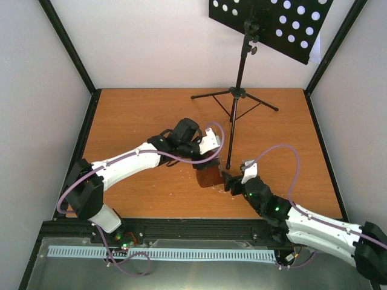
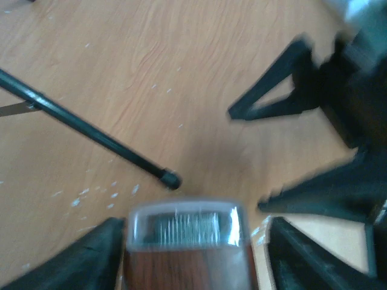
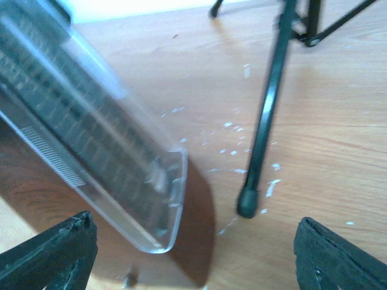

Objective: Pack up the instrument practice props

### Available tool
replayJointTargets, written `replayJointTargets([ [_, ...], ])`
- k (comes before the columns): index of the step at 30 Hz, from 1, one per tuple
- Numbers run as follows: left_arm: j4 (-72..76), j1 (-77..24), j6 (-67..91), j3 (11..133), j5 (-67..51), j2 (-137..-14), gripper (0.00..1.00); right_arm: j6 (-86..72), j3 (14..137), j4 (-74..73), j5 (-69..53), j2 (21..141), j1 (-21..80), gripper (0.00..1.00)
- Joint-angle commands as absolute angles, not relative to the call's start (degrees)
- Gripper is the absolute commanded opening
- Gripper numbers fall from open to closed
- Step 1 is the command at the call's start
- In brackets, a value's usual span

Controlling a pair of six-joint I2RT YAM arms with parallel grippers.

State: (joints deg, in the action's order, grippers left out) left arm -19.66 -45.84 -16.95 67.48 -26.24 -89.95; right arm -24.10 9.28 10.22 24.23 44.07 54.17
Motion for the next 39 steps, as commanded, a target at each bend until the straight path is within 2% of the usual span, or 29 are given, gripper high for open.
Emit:
replayJointTargets([
  [1, -21.3, -46.2, -19.9, 66.4, -16.3, -89.1, 0.77, -31.0, 7.9, 3.0, 24.4, 39.0, 47.6, 0.85],
  [2, -21.0, -46.2, -19.8, 66.2, -15.9, -88.3, 0.88, -31.8, 8.0, 2.7, 22.2, 39.4, 45.4, 0.82],
  [3, -20.4, -46.2, -19.5, 65.8, -16.0, -87.3, 0.92, -32.2, 8.3, 2.7, 20.4, 40.3, 43.3, 0.81],
  [7, -17.4, -46.1, -17.0, 64.4, -19.8, -81.8, 0.99, -30.7, 10.2, 4.4, 17.6, 46.4, 40.7, 0.78],
  [12, -15.3, -41.6, -8.9, 64.6, -29.2, -74.3, 1.00, -25.5, 13.1, 9.9, 15.2, 57.5, 40.7, 0.77],
  [19, -15.8, -32.8, 2.1, 64.6, -32.9, -66.4, 1.00, -19.8, 15.9, 19.7, 5.5, 68.1, 41.9, 0.72],
  [24, -18.8, -26.5, 9.1, 67.1, -33.0, -63.6, 0.99, -20.3, 20.1, 23.8, 2.9, 75.6, 48.4, 0.67],
  [31, -21.8, -23.1, 12.7, 69.5, -32.5, -63.2, 0.99, -22.2, 31.4, 28.0, 1.2, 90.7, 55.9, 0.62],
  [36, -22.2, -22.4, 14.8, 70.5, -30.7, -62.6, 0.99, -22.0, 42.6, 28.8, 0.1, 101.0, 59.8, 0.60],
  [39, -23.6, -22.2, 15.6, 71.9, -29.9, -62.6, 1.00, -22.0, 44.7, 28.8, -0.1, 101.4, 60.7, 0.62],
])
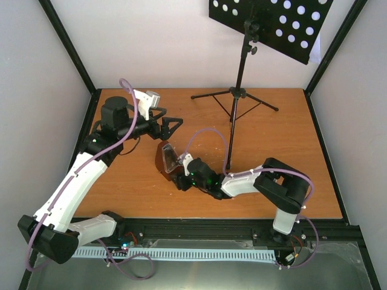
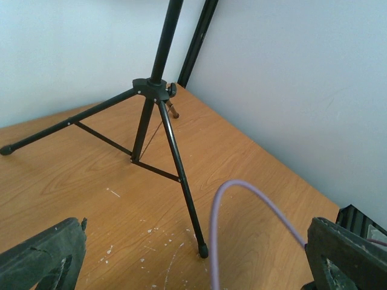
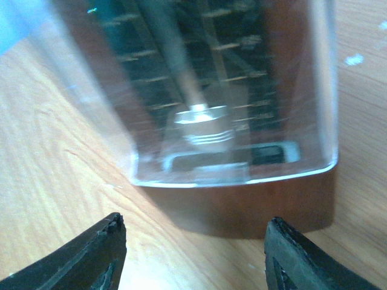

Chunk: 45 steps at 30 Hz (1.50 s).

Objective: Pack up the instrument practice props

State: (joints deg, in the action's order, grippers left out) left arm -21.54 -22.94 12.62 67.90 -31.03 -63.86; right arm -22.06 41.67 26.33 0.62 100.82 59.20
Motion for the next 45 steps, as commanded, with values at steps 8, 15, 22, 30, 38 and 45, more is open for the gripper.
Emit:
replayJointTargets([
  [8, -19.6, -22.4, 22.0, 74.3, -27.6, -69.0, 0.99, -20.3, 35.3, 19.0, 10.3, 82.4, 58.9, 0.84],
  [15, -15.1, -31.1, 24.5, 87.0, -27.3, -89.2, 0.94, -25.3, 31.3, -4.6, 16.3, 59.0, 42.2, 1.00],
  [22, -14.0, -34.7, 29.0, 100.9, -23.5, -110.1, 0.90, -25.6, 31.5, -15.2, 12.7, 44.8, 21.4, 1.00],
  [30, -14.0, -37.2, 32.9, 115.0, -28.2, -128.2, 0.89, -26.6, 32.4, -16.5, 7.6, 45.9, 14.5, 1.00],
  [38, -15.1, -39.1, 28.8, 120.3, -28.2, -135.3, 0.71, -27.6, 33.6, -18.2, 9.8, 44.2, 14.3, 1.00],
  [45, -17.5, -39.3, 24.4, 119.0, -27.1, -134.7, 0.16, -27.7, 37.3, -20.8, 9.0, 43.5, 14.2, 1.00],
])
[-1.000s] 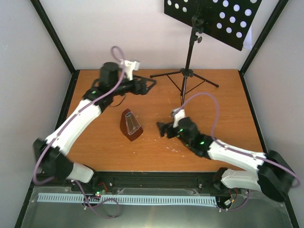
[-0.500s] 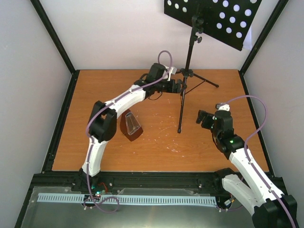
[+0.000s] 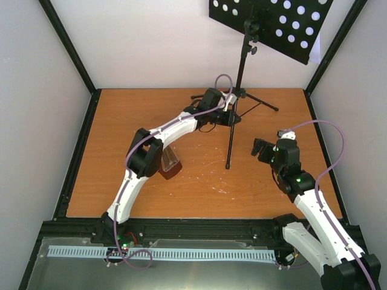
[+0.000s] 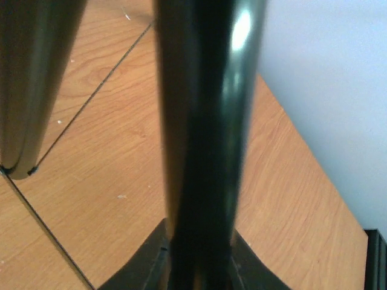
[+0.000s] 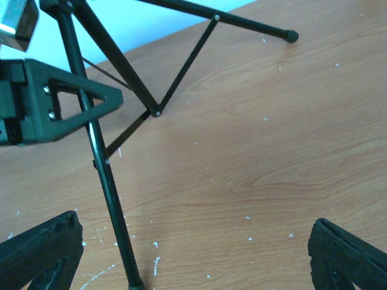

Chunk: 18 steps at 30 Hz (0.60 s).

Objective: Pack up the instrument practice props

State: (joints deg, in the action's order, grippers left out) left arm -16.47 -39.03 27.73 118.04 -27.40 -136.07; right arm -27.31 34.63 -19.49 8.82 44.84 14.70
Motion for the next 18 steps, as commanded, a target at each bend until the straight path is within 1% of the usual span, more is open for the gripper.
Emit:
replayJointTargets([
  [1, -17.5, -39.3, 23.5, 117.5, -27.3, -133.5, 0.09, -27.1, 37.4, -20.2, 8.3, 43.3, 14.2, 1.00],
  [2, -17.3, -39.3, 22.6, 115.5, -27.4, -131.8, 0.04, -26.8, 37.4, -19.4, 7.3, 43.0, 14.2, 1.00],
  [3, -16.9, -39.2, 20.9, 113.2, -27.8, -129.9, 0.01, -26.9, 37.3, -18.7, 6.5, 42.6, 14.2, 1.00],
  [6, -15.5, -39.2, 17.0, 105.3, -29.1, -123.2, 0.00, -27.9, 38.1, -17.0, 4.7, 42.1, 14.2, 1.00],
  [9, -15.3, -39.1, 12.4, 98.1, -33.0, -116.7, 0.00, -27.6, 37.8, -12.3, -0.3, 42.3, 14.1, 1.00],
  [14, -15.2, -38.0, 3.7, 85.7, -46.1, -106.8, 0.00, -24.7, 33.3, 2.2, -11.7, 42.0, 14.1, 1.00],
  [18, -18.6, -37.5, -2.5, 80.1, -51.8, -102.0, 0.00, -23.7, 28.5, 16.7, -19.3, 42.7, 14.1, 1.00],
])
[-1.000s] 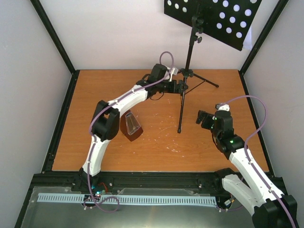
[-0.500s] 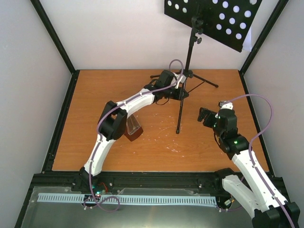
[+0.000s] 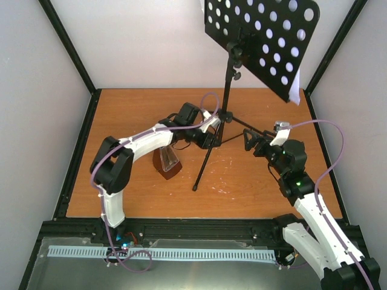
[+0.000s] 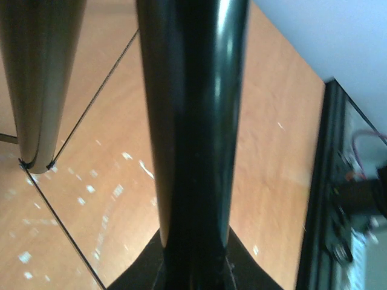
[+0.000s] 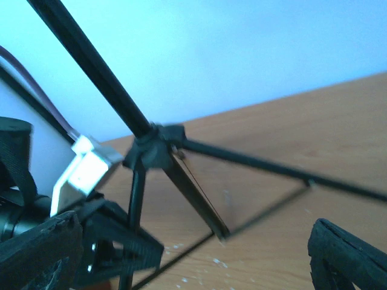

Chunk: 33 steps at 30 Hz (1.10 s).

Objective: Pack up the instrument practice props

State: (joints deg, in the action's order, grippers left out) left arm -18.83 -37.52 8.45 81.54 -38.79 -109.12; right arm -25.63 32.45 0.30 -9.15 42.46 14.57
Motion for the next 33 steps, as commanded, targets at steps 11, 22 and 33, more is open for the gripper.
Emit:
replayJointTargets([
  [11, -26.0, -37.4, -11.1, 75.9, -57.5, -99.7, 0.03, -17.0, 31.1, 39.8, -35.3, 58.3, 14.1, 0.93],
  [22, -24.2, -37.4, -10.0, 74.5, -57.9, -98.6, 0.06, -14.2, 46.4, 41.4, -55.4, 75.9, 14.1, 0.72],
  [33, -24.4, -37.4, -8.2, 75.7, -52.4, -97.3, 0.44, -2.5, 52.6, 21.4, -58.3, 74.6, 14.2, 0.03],
])
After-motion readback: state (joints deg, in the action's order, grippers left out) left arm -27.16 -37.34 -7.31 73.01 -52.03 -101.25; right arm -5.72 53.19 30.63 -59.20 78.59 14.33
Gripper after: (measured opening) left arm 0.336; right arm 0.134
